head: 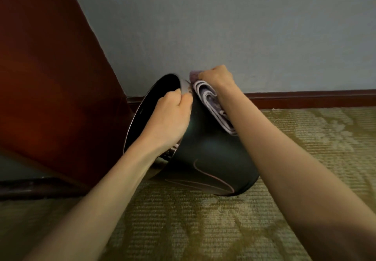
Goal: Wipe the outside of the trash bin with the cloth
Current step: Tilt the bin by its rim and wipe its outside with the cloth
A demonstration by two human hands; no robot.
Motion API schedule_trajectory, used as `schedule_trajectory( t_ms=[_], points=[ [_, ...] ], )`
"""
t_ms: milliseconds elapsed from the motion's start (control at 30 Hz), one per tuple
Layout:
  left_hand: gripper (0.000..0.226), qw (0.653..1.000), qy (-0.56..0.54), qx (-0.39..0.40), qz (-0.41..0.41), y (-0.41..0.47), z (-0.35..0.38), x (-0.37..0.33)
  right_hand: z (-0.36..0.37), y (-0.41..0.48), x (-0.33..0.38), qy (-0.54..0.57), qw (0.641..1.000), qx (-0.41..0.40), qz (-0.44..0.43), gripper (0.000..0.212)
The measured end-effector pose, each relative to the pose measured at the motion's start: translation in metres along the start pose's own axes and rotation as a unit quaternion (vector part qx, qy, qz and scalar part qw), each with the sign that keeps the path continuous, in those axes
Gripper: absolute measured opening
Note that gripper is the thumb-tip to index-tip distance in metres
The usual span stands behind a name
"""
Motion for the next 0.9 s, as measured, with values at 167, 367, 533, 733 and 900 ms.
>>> schedule_trajectory(
  t_ms=[167,367,533,733,900],
  points=[
    [0.033,1.0,0.0,-0.008,-0.012,0.004,-0.004,0.005,-0.006,-0.026,0.01,-0.001,0.994,-0.07,-0.078,0.019],
    [0.04,0.999,0.002,-0.036,-0.014,0.015,-0.014,0.013,-0.006,-0.08,0.021,-0.006,0.97,-0.177,-0.165,0.021],
    [0.041,0.999,0.006,-0.035,-0.029,0.023,-0.025,0.019,0.018,-0.131,0.018,0.001,0.944,-0.231,-0.236,0.043],
    [0.04,0.998,-0.001,-0.051,-0.037,0.022,-0.038,0.03,0.03,-0.121,0.028,-0.018,0.95,-0.183,-0.253,0.041],
    [0.043,0.997,-0.035,-0.065,-0.035,0.018,-0.038,0.032,0.022,-0.095,0.035,-0.014,0.963,-0.166,-0.211,0.022]
  ],
)
Point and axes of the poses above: each hand's wrist, its own y-axis towards the middle knuckle, its own z-axis out of the palm, x = y × z, the point moved 7 cm from there along y, towards the middle knuckle, and after that the axes turned 5 degrees about -z, right-handed, at the moved point
